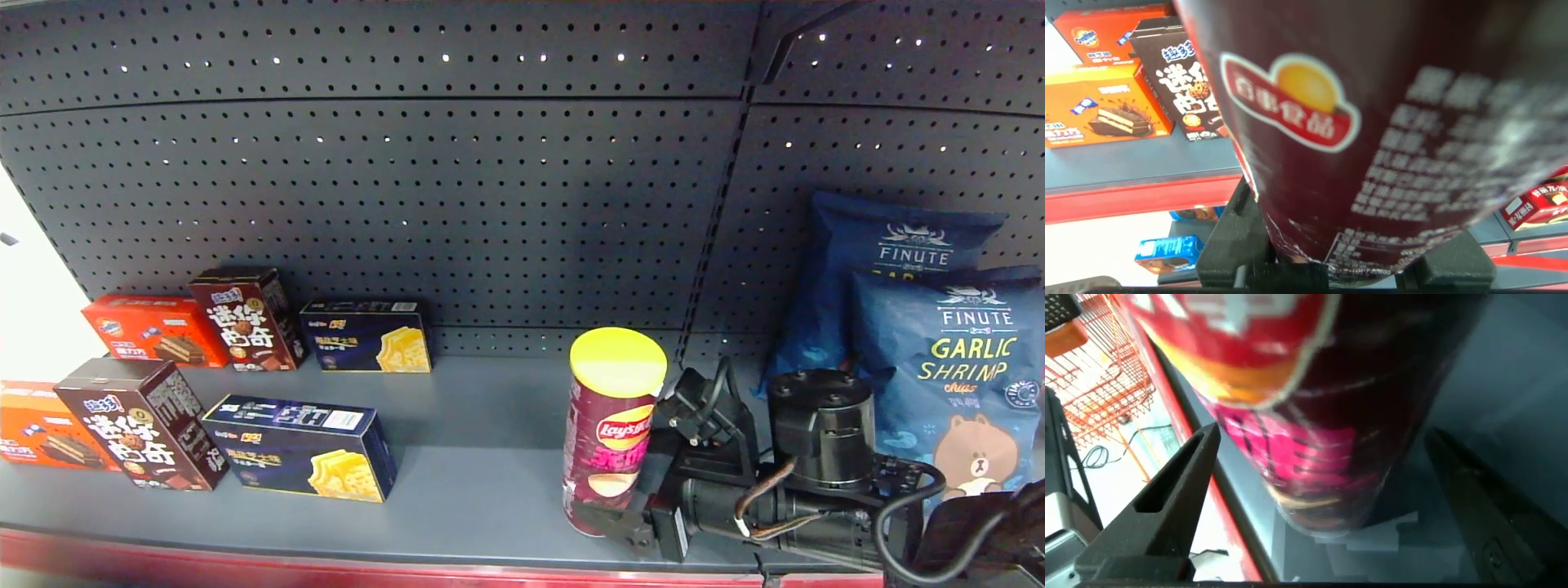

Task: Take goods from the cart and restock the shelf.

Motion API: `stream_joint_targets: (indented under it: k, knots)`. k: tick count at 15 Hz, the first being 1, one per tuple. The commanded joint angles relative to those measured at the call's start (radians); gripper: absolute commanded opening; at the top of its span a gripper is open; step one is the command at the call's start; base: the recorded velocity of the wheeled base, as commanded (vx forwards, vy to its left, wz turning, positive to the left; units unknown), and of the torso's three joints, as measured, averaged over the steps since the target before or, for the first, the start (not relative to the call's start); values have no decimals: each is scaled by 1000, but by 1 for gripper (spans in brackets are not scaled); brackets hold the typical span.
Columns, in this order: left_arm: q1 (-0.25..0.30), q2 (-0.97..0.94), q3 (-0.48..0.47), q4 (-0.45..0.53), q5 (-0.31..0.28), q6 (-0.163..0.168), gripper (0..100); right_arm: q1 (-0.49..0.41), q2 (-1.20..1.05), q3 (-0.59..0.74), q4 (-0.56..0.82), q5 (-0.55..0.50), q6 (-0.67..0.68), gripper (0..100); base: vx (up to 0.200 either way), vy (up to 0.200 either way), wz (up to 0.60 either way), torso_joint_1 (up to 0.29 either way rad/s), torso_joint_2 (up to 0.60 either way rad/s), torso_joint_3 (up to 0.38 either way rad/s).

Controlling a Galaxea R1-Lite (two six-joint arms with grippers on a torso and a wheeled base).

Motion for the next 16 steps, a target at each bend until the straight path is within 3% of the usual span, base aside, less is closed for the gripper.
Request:
stream_joint_targets:
  k: [1, 8, 10, 13, 16]
  knots:
    - [1, -2, -3, 0, 1, 0, 0, 2, -38, 28, -1, 0, 0, 100, 0, 0, 0, 0, 0, 0]
    - [1, -29, 0, 1, -1, 0, 0, 7, -291, 230, 10, 3, 0, 100, 0, 0, 0, 0, 0, 0]
    - [0, -28, -12, 0, -1, 0, 0, -70, -342, 293, 21, -8, 0, 100, 0, 0, 0, 0, 0, 0]
    - [1, -26, -27, 0, -1, 0, 0, -185, -300, 232, 65, -49, 0, 100, 0, 0, 0, 0, 0, 0]
    - [1, -29, -30, 0, 1, 0, 0, -194, -225, 155, 70, -82, -2, 100, 0, 0, 0, 0, 0, 0]
